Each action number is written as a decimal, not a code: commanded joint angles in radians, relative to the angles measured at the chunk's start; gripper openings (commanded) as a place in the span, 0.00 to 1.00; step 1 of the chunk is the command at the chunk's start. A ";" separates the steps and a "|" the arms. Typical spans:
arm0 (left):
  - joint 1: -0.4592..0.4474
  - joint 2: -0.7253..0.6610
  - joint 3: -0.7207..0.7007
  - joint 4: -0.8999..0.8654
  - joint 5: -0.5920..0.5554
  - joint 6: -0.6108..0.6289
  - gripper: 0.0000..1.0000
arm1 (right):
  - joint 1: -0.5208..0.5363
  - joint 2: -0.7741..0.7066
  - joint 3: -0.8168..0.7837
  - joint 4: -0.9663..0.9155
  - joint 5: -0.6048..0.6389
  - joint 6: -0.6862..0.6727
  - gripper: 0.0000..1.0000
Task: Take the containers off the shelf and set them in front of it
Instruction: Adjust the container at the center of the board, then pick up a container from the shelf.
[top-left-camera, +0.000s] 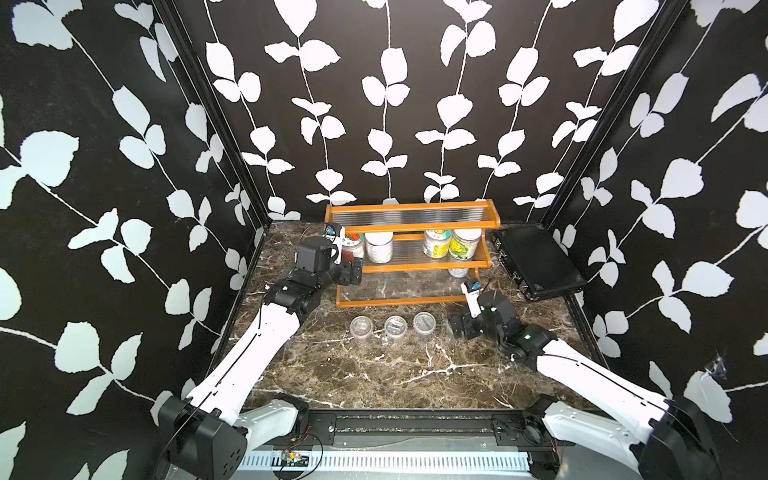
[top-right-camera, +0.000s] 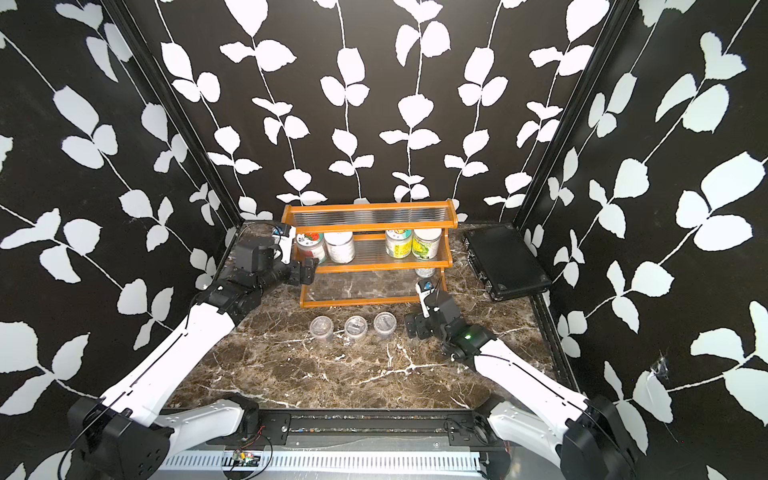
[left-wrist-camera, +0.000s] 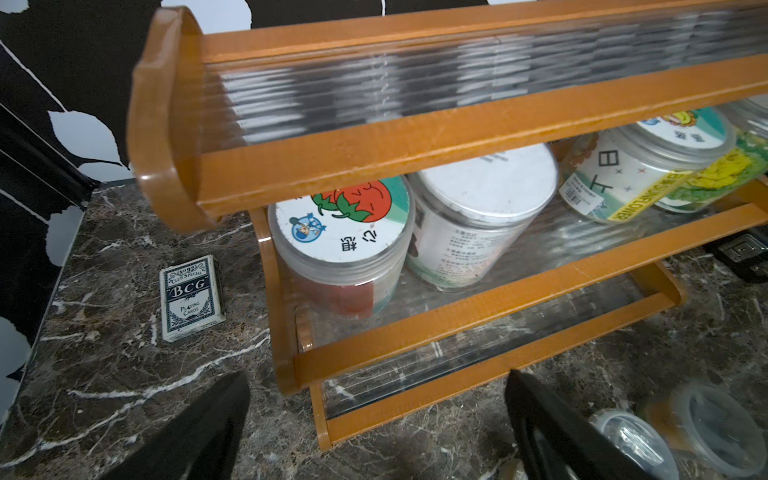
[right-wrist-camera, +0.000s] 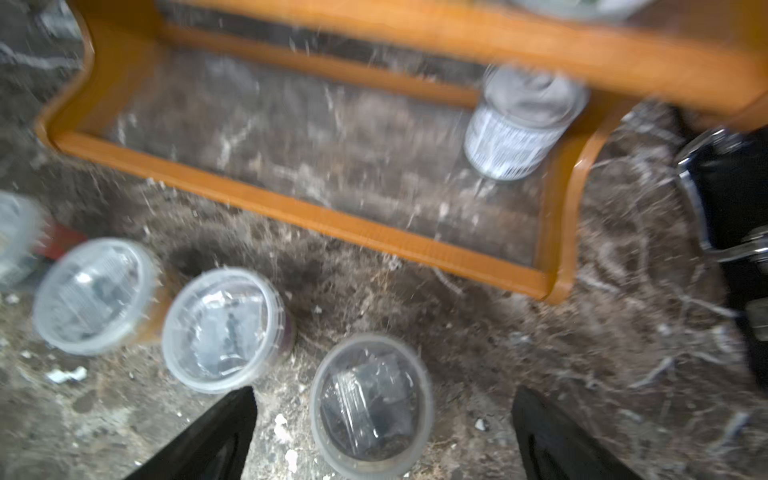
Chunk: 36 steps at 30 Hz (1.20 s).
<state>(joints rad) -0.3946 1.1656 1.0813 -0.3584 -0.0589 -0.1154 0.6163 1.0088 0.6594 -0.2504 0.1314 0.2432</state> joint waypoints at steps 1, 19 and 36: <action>0.022 0.019 0.014 0.057 0.039 0.020 0.98 | -0.047 -0.048 0.083 -0.109 0.007 -0.032 1.00; 0.053 0.173 0.021 0.269 0.013 0.003 0.99 | -0.177 -0.167 0.276 -0.254 0.020 -0.108 1.00; 0.068 0.278 0.006 0.450 0.008 -0.002 0.99 | -0.228 -0.162 0.290 -0.243 -0.013 -0.122 1.00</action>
<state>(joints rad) -0.3328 1.4326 1.0821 0.0219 -0.0460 -0.1162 0.3977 0.8536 0.9157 -0.5163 0.1314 0.1226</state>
